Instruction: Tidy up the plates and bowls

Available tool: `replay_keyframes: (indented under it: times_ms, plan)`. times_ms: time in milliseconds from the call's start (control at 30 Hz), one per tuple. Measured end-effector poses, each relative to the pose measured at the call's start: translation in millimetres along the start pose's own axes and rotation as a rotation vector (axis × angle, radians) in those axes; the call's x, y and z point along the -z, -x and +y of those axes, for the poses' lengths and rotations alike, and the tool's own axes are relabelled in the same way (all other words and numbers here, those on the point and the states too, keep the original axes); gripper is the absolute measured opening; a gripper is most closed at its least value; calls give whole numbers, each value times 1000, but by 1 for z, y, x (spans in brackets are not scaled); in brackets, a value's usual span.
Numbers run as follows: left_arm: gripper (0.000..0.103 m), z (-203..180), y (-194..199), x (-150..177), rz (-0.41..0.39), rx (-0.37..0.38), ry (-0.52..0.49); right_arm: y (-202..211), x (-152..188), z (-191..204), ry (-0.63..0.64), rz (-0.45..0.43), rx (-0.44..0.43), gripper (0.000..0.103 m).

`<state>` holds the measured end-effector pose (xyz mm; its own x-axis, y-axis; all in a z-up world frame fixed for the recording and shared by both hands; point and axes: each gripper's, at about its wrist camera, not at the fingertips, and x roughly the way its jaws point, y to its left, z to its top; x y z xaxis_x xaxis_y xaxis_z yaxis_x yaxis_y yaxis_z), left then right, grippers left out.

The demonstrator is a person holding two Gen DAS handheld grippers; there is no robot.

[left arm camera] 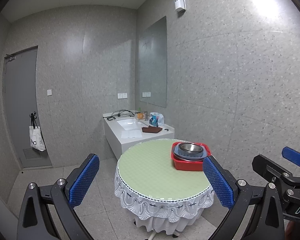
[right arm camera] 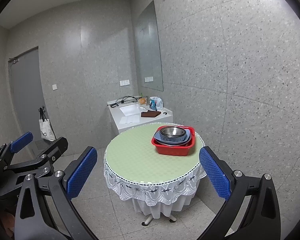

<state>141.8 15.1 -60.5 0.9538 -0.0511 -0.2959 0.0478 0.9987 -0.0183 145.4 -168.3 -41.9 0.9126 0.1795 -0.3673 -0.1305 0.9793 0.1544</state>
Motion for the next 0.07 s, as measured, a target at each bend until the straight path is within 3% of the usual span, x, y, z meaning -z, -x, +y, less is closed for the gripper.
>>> replay_keyframes:
  times_ms: [67]
  plan:
    - [102,4,-9,-1,6,2,2,-8,0,1,-1,6,0,103]
